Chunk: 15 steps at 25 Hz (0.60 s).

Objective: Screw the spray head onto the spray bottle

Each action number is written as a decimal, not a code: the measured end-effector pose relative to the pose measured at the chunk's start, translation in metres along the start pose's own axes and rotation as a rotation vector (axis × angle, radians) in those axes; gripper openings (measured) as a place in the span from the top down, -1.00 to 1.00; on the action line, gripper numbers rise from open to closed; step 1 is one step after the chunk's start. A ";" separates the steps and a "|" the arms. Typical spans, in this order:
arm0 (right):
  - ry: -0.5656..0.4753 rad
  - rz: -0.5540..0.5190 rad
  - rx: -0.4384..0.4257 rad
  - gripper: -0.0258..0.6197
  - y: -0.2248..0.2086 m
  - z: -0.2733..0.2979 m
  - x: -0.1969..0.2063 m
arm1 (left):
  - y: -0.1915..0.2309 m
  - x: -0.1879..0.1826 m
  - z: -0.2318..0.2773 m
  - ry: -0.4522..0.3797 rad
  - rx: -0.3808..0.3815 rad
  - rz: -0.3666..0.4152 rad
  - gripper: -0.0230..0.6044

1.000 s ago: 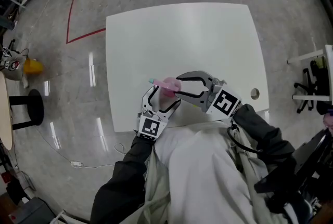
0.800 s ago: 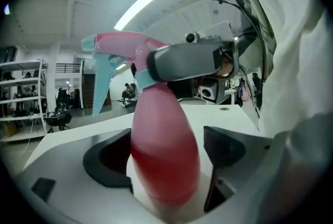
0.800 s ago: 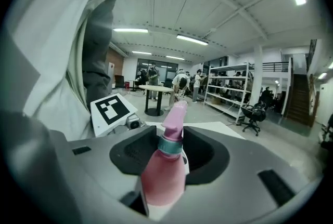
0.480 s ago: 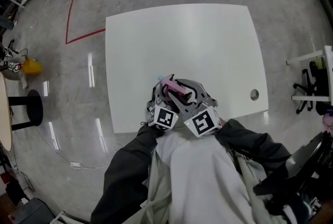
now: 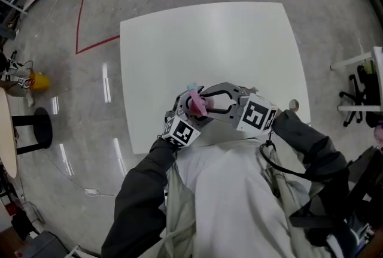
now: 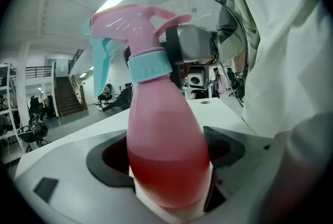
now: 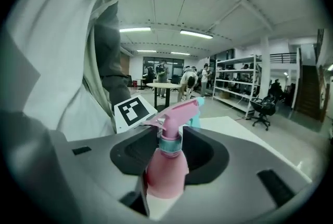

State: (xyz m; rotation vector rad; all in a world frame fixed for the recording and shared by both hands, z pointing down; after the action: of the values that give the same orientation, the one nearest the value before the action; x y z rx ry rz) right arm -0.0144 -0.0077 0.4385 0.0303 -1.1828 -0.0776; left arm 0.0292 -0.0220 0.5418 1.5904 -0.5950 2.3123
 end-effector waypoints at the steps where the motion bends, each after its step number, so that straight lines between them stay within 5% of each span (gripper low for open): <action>1: 0.001 0.001 -0.015 0.50 0.000 0.003 0.000 | -0.001 0.000 0.000 0.004 0.011 0.007 -0.42; 5: -0.078 0.059 0.130 0.56 -0.007 0.002 -0.001 | 0.003 -0.001 0.001 -0.011 -0.008 -0.032 -0.42; 10: -0.122 0.009 0.606 0.56 -0.001 -0.009 0.009 | 0.002 -0.005 0.008 -0.017 -0.052 -0.052 -0.42; 12: -0.129 -0.067 0.621 0.55 0.001 -0.011 0.006 | 0.002 -0.005 0.010 -0.012 -0.045 -0.043 -0.42; 15: -0.093 -0.121 0.478 0.55 0.008 -0.028 0.006 | 0.000 -0.002 0.011 -0.003 -0.031 -0.036 -0.42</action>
State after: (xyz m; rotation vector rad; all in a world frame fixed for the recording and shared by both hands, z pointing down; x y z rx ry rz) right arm 0.0137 -0.0006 0.4340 0.5232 -1.2695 0.0999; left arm 0.0383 -0.0274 0.5434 1.5785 -0.5946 2.2643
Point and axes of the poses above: the fingertips, and each gripper's own axes: z forward along the fingers, y to its left, x out of its underside, the point moved 1 cm from there along -z, backward along the fingers, and after that the axes turned 2 degrees about z, right-handed, at the moved point
